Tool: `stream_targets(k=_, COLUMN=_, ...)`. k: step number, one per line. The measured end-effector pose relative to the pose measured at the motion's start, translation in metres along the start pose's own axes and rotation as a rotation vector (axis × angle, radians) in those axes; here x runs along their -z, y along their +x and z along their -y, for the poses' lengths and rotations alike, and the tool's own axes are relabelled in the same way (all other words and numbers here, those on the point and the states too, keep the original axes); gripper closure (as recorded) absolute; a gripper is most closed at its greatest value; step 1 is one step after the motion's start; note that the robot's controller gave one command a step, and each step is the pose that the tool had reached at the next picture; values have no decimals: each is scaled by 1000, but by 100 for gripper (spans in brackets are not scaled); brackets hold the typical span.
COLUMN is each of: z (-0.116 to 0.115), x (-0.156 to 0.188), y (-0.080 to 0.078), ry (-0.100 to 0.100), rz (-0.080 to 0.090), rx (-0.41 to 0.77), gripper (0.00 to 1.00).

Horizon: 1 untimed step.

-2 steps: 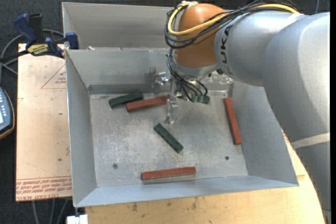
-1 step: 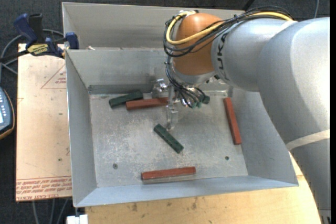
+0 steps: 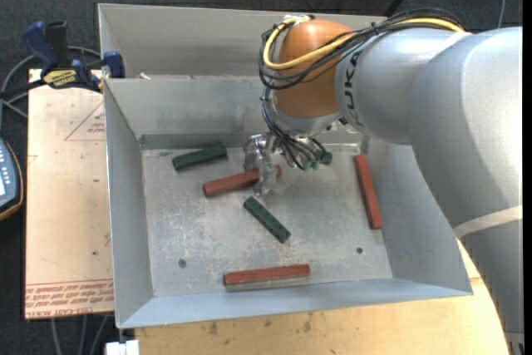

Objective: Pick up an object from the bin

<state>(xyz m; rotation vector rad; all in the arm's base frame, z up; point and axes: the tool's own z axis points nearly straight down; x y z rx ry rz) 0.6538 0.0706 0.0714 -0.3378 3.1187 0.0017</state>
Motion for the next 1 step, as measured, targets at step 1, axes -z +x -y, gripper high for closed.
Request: stream_targets(k=1, z=-32, x=138, y=28, ry=0, rz=7, rx=92, gripper=100)
